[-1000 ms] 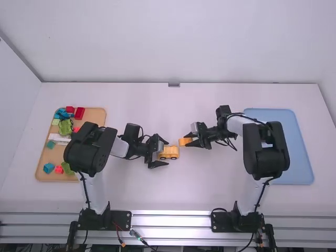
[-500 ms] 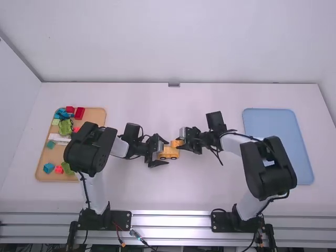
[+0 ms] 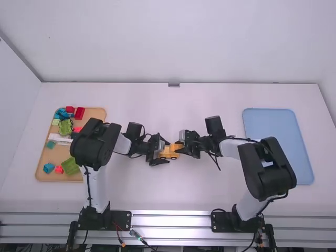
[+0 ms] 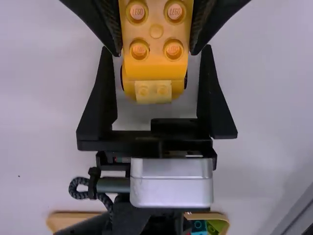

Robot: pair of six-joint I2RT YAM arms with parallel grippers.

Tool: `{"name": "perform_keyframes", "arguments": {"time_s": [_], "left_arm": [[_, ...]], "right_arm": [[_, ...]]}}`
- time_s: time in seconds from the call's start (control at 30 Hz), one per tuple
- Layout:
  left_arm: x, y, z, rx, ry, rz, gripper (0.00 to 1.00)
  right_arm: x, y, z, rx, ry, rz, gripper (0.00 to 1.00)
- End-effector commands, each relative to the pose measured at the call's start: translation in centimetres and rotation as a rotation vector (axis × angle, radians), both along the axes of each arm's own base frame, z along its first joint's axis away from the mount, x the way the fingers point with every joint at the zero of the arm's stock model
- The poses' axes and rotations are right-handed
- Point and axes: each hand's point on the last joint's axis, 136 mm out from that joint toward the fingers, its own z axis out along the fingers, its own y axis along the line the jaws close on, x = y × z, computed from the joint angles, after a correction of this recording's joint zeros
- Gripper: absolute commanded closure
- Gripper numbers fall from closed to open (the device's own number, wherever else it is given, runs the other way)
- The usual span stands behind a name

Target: Assemble lego blocks to make yellow taxi

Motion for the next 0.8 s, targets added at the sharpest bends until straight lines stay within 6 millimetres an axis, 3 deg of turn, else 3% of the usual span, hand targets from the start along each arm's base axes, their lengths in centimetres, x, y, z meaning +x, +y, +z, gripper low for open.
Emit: {"name": "perform_keyframes", "arguments": {"time_s": [0.0, 0.3, 0.37, 0.77], "left_arm": [[-0.4, -0.2, 0.2, -0.037, 0.010, -0.028, 0.14], [-0.5, 0.0, -0.2, -0.019, -0.016, -0.014, 0.36], [-0.4, 0.0, -0.3, -0.018, -0.020, -0.013, 0.45], [-0.2, 0.1, -0.1, -0.022, -0.031, -0.010, 0.49]], "right_arm": [[-0.7, 0.6, 0.6, 0.019, 0.001, 0.026, 1.00], [0.2, 1.7, -1.0, 0.042, 0.018, 0.010, 1.00], [0.1, 1.8, -1.3, 0.058, 0.021, 0.026, 1.00], [-0.2, 2.2, -1.4, 0.057, 0.019, 0.036, 1.00]]}}
